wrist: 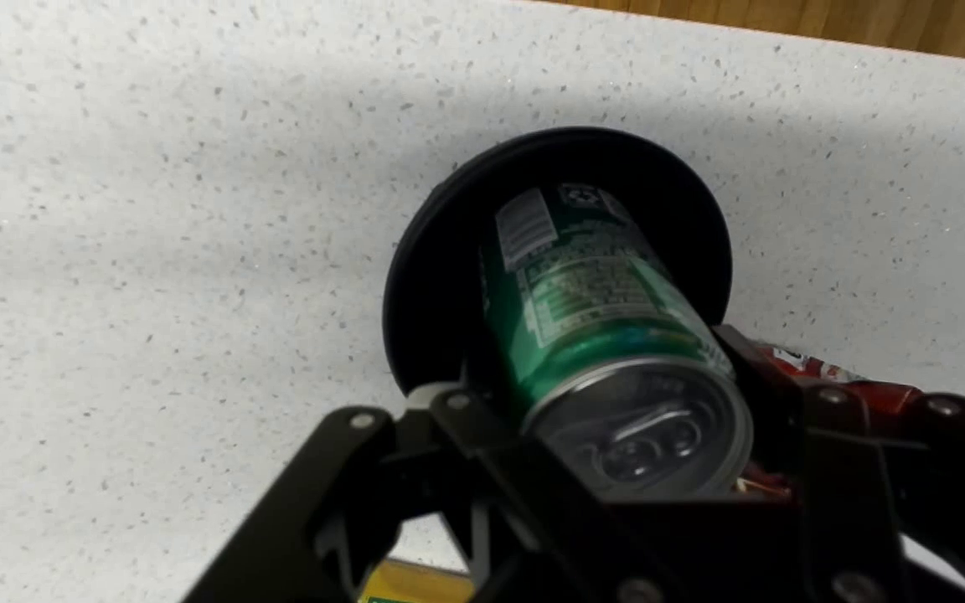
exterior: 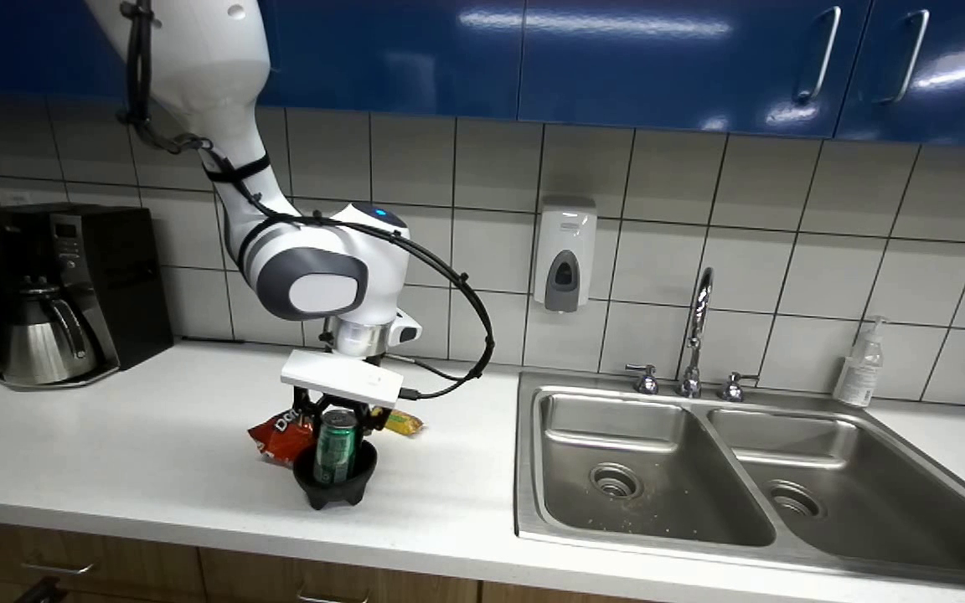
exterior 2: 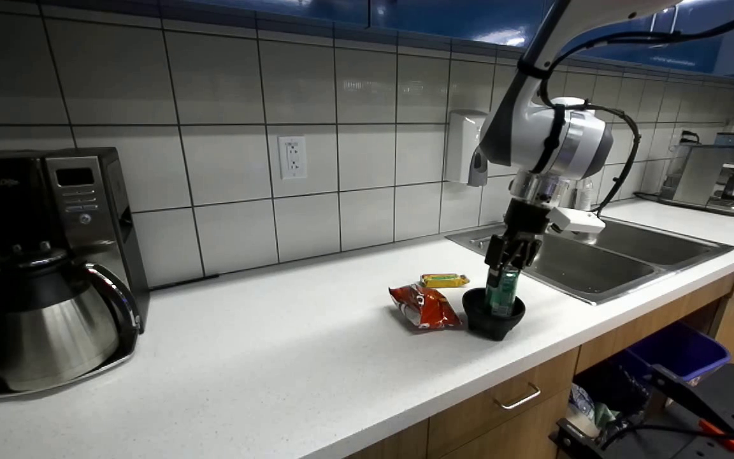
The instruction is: Put the green can in the black bowl.
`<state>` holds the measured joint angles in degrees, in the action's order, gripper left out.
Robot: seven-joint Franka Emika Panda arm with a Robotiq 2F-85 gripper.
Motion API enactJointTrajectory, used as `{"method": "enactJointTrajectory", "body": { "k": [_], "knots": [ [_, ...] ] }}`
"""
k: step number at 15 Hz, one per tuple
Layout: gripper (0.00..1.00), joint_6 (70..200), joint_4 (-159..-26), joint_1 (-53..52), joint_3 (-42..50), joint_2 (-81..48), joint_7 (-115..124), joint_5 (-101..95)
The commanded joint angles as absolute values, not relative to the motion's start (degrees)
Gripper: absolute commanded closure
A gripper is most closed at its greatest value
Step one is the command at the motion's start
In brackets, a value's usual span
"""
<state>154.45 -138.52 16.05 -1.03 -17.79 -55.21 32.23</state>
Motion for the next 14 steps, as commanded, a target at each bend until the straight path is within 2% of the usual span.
{"method": "enactJointTrajectory", "body": {
  "k": [1, 5, 6, 9, 14],
  "knots": [
    [0.61, 155.53, -138.32, 16.79, -1.97, -17.82, -55.01, 31.49],
    [0.61, 155.50, -138.42, 16.80, -1.91, -17.98, -54.59, 31.14],
    [0.11, 155.48, -138.45, 16.80, -1.90, -17.93, -54.50, 31.14],
    [0.00, 155.40, -138.55, 16.86, -2.00, -17.55, -54.52, 31.32],
    [0.00, 155.33, -138.88, 16.96, -2.07, -16.23, -54.80, 31.57]
  ]
}}
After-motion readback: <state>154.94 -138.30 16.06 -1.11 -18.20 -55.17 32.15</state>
